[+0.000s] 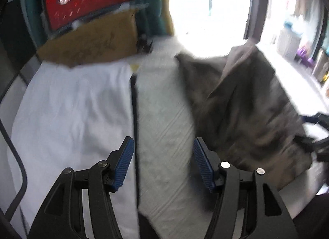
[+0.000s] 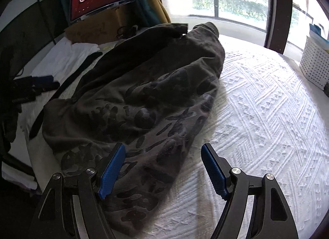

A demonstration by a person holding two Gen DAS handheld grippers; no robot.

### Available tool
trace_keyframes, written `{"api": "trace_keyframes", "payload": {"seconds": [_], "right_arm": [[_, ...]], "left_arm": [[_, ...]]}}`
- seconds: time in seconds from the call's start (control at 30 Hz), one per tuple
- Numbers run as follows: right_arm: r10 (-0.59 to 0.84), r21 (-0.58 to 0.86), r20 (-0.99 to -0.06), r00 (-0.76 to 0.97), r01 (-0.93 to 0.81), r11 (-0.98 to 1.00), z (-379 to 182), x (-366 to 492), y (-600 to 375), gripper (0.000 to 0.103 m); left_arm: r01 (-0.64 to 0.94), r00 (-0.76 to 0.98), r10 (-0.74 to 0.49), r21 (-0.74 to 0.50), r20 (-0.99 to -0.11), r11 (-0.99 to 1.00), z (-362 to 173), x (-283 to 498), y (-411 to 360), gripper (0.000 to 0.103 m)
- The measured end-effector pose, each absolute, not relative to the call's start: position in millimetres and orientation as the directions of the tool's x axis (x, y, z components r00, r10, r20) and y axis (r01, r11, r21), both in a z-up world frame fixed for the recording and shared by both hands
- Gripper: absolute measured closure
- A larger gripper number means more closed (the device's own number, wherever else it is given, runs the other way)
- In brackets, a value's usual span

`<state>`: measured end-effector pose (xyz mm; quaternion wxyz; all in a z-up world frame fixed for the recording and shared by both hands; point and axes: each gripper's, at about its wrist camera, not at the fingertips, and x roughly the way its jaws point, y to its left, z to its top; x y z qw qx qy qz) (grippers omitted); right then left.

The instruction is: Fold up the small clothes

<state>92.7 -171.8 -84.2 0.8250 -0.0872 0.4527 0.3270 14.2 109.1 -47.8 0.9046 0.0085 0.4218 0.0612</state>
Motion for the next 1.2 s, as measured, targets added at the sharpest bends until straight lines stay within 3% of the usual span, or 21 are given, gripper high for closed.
{"api": "trace_keyframes", "payload": {"seconds": [0.27,0.67,0.77,0.8,0.83,1.2], "right_arm": [[0.453,0.147,-0.788,0.418,-0.586,0.797,-70,108,-183,0.026],[0.405,0.146,-0.790,0.460,-0.501,0.853,-66,153,-205,0.026],[0.401,0.149,-0.794,0.458,-0.493,0.857,-67,164,-206,0.026],[0.400,0.149,-0.795,0.456,-0.492,0.858,-67,166,-204,0.026],[0.399,0.149,-0.797,0.454,-0.493,0.857,-67,168,-204,0.026],[0.406,0.142,-0.813,0.418,-0.533,0.834,-74,184,-171,0.026]], "left_arm": [[0.167,0.705,-0.063,0.078,-0.706,0.983,-30,66,44,0.042],[0.233,0.660,-0.107,0.068,-0.744,0.970,-51,151,38,0.044],[0.255,0.645,-0.142,0.037,-0.751,0.966,-54,162,43,0.072],[0.253,0.641,-0.146,0.028,-0.753,0.967,-54,163,47,0.091],[0.240,0.643,-0.146,0.017,-0.752,0.971,-55,166,52,0.100],[-0.003,0.692,-0.073,-0.104,-0.718,0.995,-66,160,131,0.102]]}}
